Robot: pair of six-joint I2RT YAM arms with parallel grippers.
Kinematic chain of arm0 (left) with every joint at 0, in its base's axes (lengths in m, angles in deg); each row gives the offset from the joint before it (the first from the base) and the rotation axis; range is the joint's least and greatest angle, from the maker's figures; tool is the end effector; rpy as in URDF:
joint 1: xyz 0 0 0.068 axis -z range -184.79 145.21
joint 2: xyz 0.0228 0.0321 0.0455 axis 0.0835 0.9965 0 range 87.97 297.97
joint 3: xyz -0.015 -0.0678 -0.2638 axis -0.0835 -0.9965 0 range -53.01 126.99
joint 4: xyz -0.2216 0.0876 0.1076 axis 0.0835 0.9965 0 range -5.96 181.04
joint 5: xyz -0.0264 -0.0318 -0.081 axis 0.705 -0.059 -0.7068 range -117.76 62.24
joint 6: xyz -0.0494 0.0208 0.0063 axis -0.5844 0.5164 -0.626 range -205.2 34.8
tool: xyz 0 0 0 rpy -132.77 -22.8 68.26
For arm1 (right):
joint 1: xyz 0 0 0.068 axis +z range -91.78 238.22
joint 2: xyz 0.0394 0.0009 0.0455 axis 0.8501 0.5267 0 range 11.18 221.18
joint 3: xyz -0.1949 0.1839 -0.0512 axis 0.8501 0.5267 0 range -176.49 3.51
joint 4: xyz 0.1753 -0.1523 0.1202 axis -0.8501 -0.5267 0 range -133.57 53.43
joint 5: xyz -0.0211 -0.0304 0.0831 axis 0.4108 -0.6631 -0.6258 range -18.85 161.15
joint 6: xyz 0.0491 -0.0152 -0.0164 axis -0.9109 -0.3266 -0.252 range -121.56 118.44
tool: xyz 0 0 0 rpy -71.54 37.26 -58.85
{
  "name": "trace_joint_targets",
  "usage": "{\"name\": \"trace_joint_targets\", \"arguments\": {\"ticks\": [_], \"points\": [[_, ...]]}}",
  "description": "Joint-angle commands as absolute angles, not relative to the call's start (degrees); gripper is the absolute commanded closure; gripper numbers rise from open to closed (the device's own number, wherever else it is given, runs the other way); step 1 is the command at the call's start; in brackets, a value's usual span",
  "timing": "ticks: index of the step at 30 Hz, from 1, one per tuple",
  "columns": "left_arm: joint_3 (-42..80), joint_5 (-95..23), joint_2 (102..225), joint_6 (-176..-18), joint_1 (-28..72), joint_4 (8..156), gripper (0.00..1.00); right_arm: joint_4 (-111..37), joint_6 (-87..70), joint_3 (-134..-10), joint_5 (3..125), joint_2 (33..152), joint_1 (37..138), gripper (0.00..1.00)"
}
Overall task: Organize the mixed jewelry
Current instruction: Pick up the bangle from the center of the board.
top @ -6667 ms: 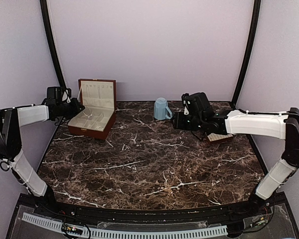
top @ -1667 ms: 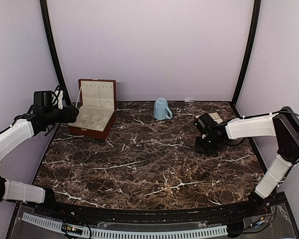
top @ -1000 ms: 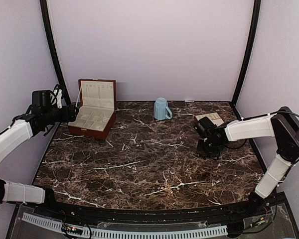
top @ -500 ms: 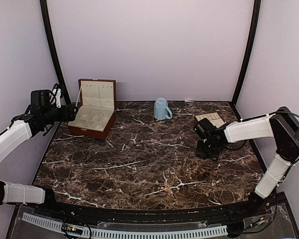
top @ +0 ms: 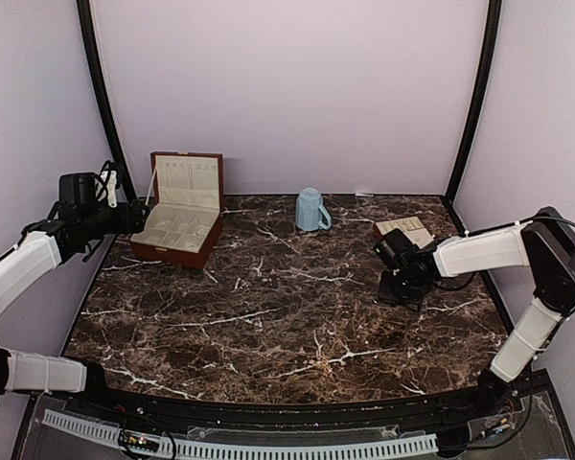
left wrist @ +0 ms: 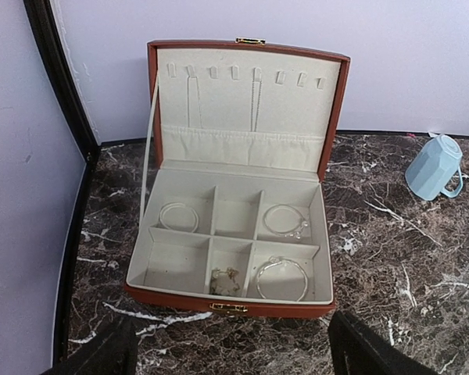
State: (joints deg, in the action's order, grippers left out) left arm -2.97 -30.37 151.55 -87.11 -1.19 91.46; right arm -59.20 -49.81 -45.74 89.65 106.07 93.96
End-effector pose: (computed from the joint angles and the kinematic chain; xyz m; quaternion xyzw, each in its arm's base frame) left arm 0.2566 -0.0178 0.3117 0.0250 0.8234 -0.0460 0.5651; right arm 0.2473 0.1641 0.1431 0.1357 0.9602 0.0072 0.2439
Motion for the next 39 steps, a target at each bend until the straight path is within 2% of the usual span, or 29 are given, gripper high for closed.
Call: {"name": "trace_joint_targets", "arguments": {"ticks": [1,11,24,32,39], "points": [[-3.0,-29.6,150.0,-86.4,-1.3,91.4,0.13,-60.2,-48.2,-44.6,91.6,102.4,94.3,1.0],[-3.3,-30.0,150.0,-90.4,1.0,92.1,0.13,-57.7,-44.7,-41.5,90.9,94.6,94.3,1.0],[-11.0,-31.2,150.6,-109.5,20.7,85.7,0.15,-51.1,-32.0,-39.0,81.6,84.8,94.4,1.0],[-15.9,-29.7,151.8,-117.2,31.5,76.0,0.16,-45.0,-29.8,-39.6,76.5,85.1,98.1,1.0],[-14.2,-32.1,157.2,-118.7,38.0,70.8,0.16,-39.3,-29.2,-42.7,74.0,90.5,104.9,1.0]]}}
